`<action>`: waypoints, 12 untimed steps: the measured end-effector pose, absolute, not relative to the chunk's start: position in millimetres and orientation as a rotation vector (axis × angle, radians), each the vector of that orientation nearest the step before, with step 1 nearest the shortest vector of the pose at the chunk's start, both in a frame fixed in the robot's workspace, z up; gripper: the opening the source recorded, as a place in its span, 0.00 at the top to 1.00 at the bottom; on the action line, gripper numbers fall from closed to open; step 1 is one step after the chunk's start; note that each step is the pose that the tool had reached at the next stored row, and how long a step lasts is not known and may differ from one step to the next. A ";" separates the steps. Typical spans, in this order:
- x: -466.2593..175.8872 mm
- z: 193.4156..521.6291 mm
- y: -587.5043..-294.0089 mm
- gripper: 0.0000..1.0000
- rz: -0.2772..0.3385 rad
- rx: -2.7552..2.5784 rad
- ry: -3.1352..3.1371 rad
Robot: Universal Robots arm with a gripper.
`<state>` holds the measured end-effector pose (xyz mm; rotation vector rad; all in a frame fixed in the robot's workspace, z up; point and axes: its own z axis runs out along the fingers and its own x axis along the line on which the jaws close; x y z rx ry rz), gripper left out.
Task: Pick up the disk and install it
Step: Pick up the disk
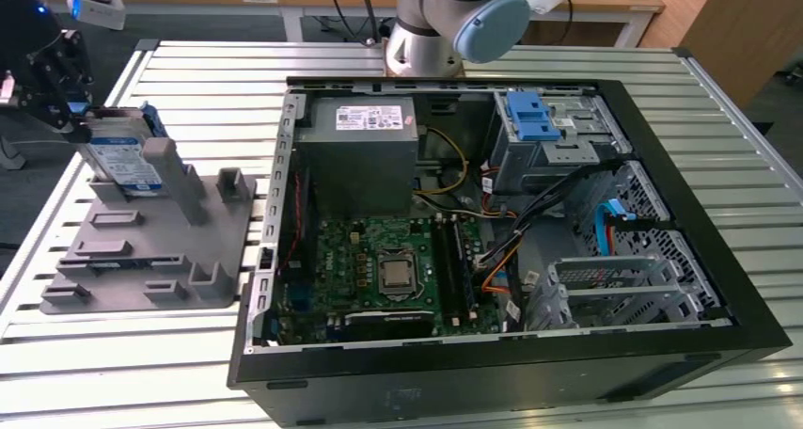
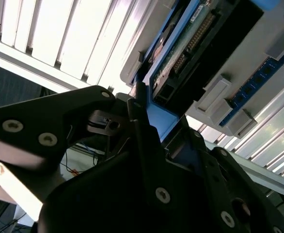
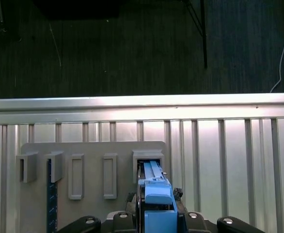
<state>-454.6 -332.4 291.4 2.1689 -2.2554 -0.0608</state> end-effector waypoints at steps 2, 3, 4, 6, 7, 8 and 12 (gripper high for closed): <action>-454.6 291.1 -332.4 0.62 -0.059 2.169 -2.255; -454.6 291.1 -332.3 0.62 -0.059 2.169 -2.255; -454.6 291.1 -332.3 0.62 -0.059 2.169 -2.255; -454.6 291.0 -332.4 0.62 -0.059 2.169 -2.255; -454.6 291.0 -332.3 0.62 -0.059 2.169 -2.255; -454.6 290.9 -332.3 0.62 -0.059 2.169 -2.256; -454.6 290.9 -332.3 0.55 -0.059 2.169 -2.255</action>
